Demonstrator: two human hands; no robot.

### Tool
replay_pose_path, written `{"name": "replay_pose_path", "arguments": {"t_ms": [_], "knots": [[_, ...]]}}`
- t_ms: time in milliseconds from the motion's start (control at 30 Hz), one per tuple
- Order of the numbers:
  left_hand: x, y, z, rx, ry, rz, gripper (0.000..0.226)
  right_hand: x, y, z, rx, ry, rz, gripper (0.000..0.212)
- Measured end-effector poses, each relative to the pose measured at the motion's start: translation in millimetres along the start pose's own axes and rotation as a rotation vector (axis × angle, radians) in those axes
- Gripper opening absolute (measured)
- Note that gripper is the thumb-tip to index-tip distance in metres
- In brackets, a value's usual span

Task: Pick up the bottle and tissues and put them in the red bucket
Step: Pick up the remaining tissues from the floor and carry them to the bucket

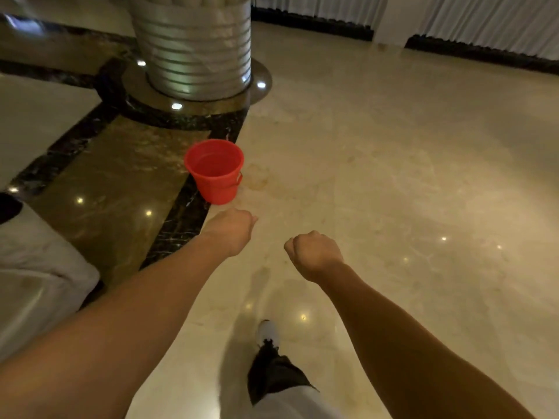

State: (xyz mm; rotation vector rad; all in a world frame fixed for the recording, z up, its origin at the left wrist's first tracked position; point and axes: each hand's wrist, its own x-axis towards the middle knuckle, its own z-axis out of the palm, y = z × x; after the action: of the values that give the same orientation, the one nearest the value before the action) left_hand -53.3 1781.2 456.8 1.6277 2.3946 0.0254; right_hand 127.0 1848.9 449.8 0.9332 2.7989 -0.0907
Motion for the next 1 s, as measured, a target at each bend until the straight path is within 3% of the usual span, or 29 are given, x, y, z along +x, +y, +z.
{"name": "replay_pose_path", "arguments": {"t_ms": [200, 467, 733, 1000], "knots": [[104, -42, -46, -0.014, 0.009, -0.122, 0.027, 160, 23, -46, -0.036, 0.019, -0.122, 0.020], [219, -156, -40, -0.180, -0.058, -0.413, 0.029, 343, 22, -73, 0.128, 0.036, -0.150, 0.045], [401, -261, -51, -0.321, -0.018, -0.383, 0.027, 557, 16, -83, 0.238, -0.117, -0.118, 0.045], [553, -342, -98, -0.377, -0.033, -0.413, 0.016, 741, 19, -118, 0.278, -0.108, -0.129, 0.025]]}}
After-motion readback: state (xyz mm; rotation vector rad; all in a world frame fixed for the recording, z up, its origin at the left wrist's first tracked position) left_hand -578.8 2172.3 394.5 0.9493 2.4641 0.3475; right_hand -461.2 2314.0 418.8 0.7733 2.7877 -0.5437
